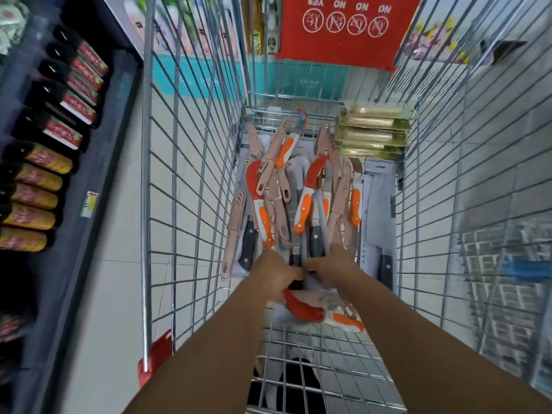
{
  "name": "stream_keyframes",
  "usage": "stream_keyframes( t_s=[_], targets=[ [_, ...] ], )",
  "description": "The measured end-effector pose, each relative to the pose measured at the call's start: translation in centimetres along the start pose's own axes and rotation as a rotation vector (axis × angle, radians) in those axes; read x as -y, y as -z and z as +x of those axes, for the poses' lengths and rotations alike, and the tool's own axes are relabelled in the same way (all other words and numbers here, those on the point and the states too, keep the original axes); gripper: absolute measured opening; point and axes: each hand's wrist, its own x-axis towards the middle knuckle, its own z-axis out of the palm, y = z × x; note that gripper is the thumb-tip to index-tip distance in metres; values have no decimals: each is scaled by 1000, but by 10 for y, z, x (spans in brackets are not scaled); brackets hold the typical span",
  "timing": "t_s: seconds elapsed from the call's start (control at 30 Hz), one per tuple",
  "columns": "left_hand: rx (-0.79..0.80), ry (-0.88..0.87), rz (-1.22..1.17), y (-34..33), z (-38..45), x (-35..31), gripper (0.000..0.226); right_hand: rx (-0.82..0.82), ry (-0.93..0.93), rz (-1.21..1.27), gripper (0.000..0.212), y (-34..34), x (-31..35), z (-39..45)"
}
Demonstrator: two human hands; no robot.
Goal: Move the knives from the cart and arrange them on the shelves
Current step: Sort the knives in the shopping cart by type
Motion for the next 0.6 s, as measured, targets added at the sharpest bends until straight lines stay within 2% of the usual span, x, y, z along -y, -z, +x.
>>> stream_keyframes(
  t_s=[0.07, 0.13, 0.2, 0.33, 0.5, 0.6],
  targets=[
    [-51, 20, -148, -1, 5, 6, 93, 16, -5, 24, 37, -2, -1, -6],
    [-24, 53, -212, 4, -2, 7, 117, 9, 0, 13, 32, -7, 0, -12],
    [5, 53, -173, 12, -13, 8, 117, 2, -8, 15, 19, -11, 1, -16],
    [-16, 10, -164, 24, -17, 13, 108, -13, -35, 71, 15, -22, 9, -28],
    [-18, -82, -165, 36, -26, 17, 113, -87, 3, 39, 61, -32, 21, -42],
    [-11, -118, -205, 41, -36, 16, 112, -137, 38, 41, 74, -33, 26, -58]
  ],
)
